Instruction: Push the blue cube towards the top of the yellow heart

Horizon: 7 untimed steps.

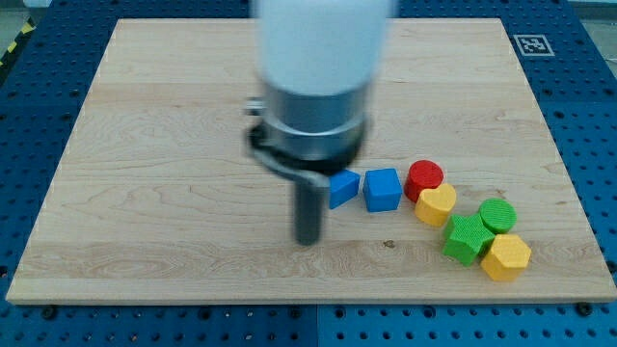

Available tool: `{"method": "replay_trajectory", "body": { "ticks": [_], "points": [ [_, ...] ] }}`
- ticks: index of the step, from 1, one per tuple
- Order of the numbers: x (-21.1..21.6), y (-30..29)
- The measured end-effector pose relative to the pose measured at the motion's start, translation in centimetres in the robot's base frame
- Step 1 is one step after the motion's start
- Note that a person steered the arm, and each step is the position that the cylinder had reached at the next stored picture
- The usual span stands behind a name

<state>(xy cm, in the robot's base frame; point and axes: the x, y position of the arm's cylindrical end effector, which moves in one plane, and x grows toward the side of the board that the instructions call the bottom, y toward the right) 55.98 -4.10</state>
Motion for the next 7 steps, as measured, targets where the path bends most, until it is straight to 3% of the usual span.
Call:
{"method": "replay_trajectory", "body": {
  "ticks": [1, 2, 7],
  "points": [
    [-3.8, -4.4],
    [-7.3, -2.3],
    [-5.4, 12.5]
  ]
}}
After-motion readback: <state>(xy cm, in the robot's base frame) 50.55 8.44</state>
